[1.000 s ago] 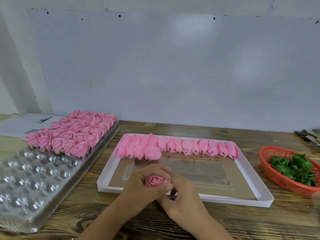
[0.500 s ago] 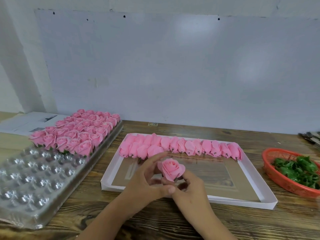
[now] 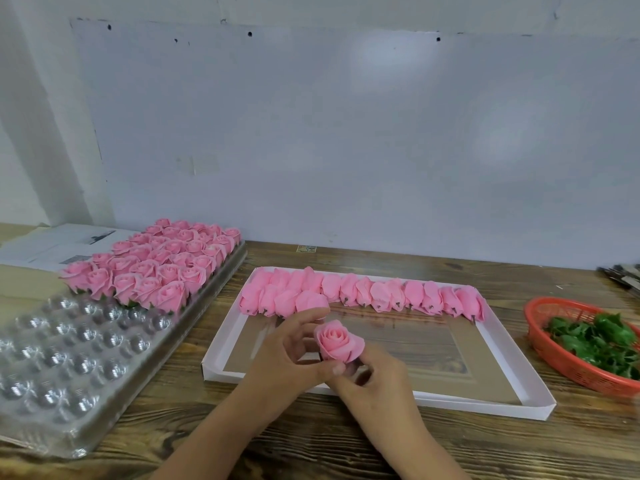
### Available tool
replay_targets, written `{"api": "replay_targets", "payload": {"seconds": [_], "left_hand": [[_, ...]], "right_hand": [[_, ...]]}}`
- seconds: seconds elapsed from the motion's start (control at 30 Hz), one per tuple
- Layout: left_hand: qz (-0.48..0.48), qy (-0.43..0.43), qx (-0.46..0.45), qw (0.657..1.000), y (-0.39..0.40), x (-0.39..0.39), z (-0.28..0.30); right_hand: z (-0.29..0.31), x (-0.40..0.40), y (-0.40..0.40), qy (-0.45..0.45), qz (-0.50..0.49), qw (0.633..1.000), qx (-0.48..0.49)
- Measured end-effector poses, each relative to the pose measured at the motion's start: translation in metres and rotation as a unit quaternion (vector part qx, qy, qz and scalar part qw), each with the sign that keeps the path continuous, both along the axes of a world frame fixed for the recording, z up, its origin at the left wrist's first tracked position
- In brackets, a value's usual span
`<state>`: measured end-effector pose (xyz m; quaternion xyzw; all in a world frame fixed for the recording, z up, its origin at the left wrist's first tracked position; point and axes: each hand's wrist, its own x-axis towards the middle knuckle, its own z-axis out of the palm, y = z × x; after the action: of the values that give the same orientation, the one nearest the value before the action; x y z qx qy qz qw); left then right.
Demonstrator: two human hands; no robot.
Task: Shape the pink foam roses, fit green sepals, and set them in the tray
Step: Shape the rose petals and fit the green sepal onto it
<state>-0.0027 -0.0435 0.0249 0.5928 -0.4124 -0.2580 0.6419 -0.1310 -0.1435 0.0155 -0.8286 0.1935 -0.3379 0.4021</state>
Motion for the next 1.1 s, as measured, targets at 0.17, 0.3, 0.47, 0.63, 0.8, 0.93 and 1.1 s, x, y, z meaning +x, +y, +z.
{"api": "replay_targets", "payload": {"seconds": [0.17, 0.3, 0.47, 0.63, 0.8, 0.93, 1.1], "left_hand": [[-0.029, -0.001, 0.013, 1.000, 0.001, 0.001, -0.001], [0.002, -0.011, -0.006, 1.000, -0.002, 0.002, -0.004], [0.050, -0.023, -0.011, 0.998, 0.002, 0.011, -0.002], [0.122, -0.086, 0.013, 0.989, 0.030, 0.045, 0.020], [0.231, -0.160, 0.062, 0.958, 0.073, 0.098, 0.038], [0.272, -0.169, 0.121, 0.940, 0.116, 0.138, 0.040], [0.299, -0.179, 0.194, 0.917, 0.141, 0.162, 0.027]], "right_hand": [[-0.007, -0.001, -0.005, 0.034, -0.020, 0.999, -0.008], [-0.002, 0.001, 0.000, 0.011, -0.008, 0.999, -0.040], [-0.006, 0.003, -0.004, 0.018, -0.006, 0.998, -0.060], [-0.013, 0.003, -0.007, -0.005, -0.003, 1.000, -0.029], [-0.014, 0.002, -0.010, -0.024, -0.020, 0.999, -0.019], [-0.013, 0.001, -0.011, -0.025, -0.034, 0.999, -0.030], [-0.014, 0.001, -0.012, -0.020, -0.043, 0.999, -0.026]]}}
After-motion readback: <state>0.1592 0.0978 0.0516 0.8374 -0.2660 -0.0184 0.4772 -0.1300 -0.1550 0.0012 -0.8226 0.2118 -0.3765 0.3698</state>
